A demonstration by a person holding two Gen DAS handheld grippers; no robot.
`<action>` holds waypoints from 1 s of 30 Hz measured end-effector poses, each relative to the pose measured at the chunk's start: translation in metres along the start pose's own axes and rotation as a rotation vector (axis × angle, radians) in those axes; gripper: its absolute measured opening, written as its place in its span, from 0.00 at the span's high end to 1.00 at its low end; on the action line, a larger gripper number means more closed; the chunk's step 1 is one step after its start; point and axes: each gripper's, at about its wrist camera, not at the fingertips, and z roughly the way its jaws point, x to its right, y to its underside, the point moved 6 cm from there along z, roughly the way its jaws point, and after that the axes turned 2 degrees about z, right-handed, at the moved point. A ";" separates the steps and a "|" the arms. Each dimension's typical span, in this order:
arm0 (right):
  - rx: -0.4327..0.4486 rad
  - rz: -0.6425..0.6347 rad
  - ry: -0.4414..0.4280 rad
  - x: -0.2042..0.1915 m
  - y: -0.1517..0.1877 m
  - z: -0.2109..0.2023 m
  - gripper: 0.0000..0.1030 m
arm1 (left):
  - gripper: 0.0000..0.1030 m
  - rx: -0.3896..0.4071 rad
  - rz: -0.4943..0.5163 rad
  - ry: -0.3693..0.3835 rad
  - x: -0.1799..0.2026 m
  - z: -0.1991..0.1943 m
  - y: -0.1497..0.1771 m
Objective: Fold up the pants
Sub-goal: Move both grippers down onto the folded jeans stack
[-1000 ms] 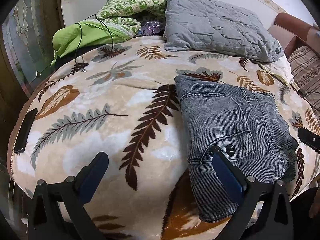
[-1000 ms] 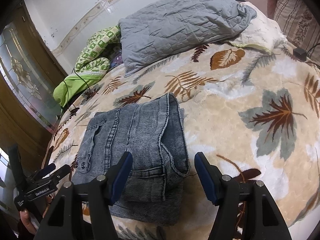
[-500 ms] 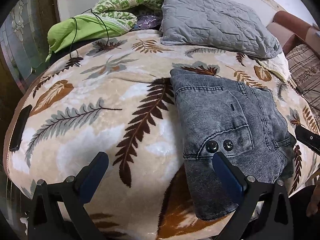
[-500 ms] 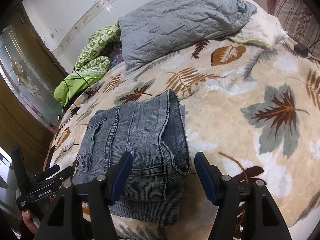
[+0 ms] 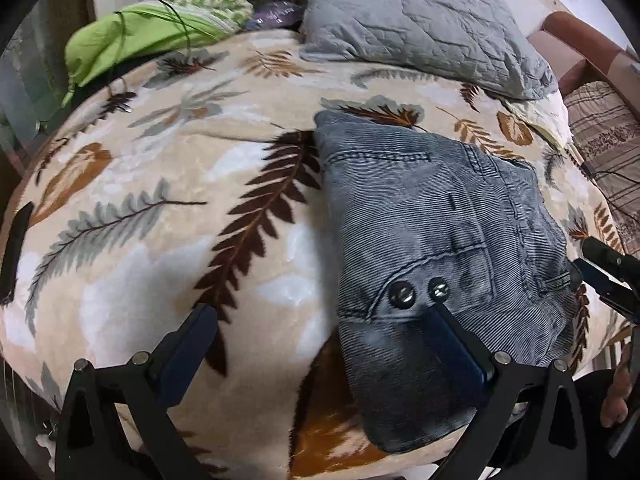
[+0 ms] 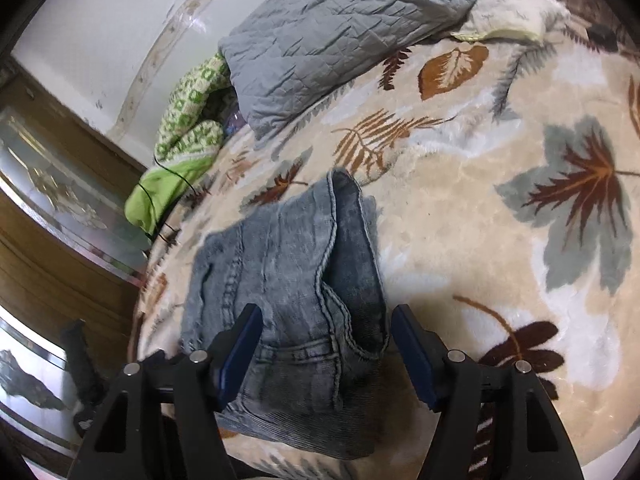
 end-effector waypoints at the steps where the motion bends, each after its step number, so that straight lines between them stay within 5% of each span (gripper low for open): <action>1: -0.001 0.011 -0.015 0.001 -0.003 0.000 0.29 | 0.00 -0.018 -0.003 0.019 0.002 0.003 -0.003; 6: -0.020 0.135 -0.114 0.016 -0.016 0.003 0.28 | 0.00 -0.104 -0.037 0.133 0.006 0.019 -0.017; 9: -0.019 0.178 -0.120 0.024 -0.023 0.005 0.26 | 0.00 -0.110 -0.020 0.140 0.008 0.025 -0.018; 17: -0.131 0.154 -0.086 0.025 -0.017 0.031 0.22 | 0.00 -0.102 -0.017 0.228 0.012 0.028 -0.019; 30: -0.208 0.022 -0.063 -0.004 -0.006 0.062 0.19 | 0.00 -0.108 -0.017 0.258 0.016 0.033 -0.024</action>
